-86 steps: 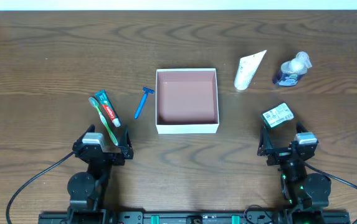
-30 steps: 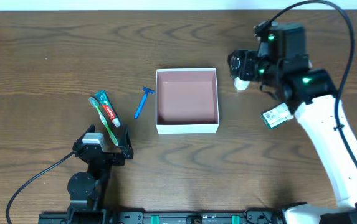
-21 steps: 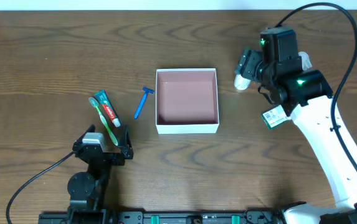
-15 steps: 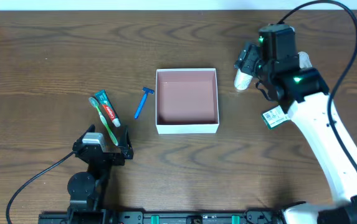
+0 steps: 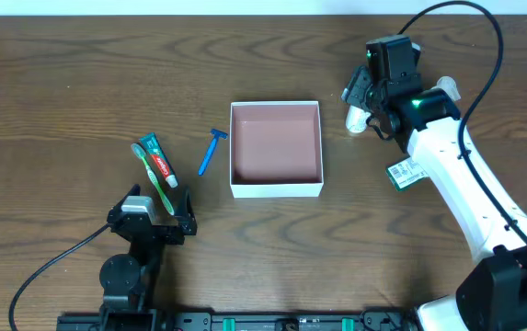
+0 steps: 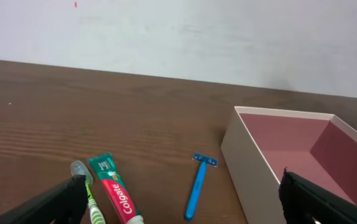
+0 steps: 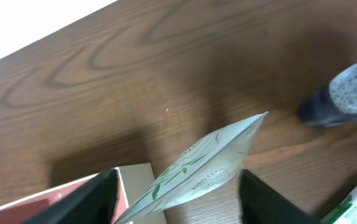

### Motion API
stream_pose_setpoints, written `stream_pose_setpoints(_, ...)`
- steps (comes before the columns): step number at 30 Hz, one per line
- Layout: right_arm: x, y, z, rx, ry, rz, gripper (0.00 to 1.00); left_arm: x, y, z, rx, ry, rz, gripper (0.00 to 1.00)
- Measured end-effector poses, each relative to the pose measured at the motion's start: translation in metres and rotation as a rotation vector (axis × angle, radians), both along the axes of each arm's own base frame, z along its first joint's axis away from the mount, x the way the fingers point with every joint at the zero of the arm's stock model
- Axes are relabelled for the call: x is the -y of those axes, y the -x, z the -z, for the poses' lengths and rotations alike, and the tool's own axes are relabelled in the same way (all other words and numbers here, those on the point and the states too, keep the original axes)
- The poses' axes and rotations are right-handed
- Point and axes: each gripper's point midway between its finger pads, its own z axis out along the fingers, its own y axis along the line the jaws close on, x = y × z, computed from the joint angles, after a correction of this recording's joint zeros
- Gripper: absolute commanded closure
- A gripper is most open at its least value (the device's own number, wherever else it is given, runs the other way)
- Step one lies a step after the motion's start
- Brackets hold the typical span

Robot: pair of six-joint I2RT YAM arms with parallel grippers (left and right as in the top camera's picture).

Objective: Pack container
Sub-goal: 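Reach the right gripper to the white Pantene tube and grasp it, then lift the Pantene tube and carry it over the box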

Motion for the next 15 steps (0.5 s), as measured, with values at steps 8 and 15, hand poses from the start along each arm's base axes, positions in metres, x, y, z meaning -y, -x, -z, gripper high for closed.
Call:
stream_pose_setpoints(8,0.005,-0.003,0.017,-0.038,0.009,0.015,0.81,0.000,0.000,0.000,0.000,0.000,0.000,0.02)
stream_pose_setpoints(15,0.008,-0.005,0.021,-0.045,0.057,-0.028,0.99,0.000,0.000,0.000,0.000,0.000,0.000,0.02)
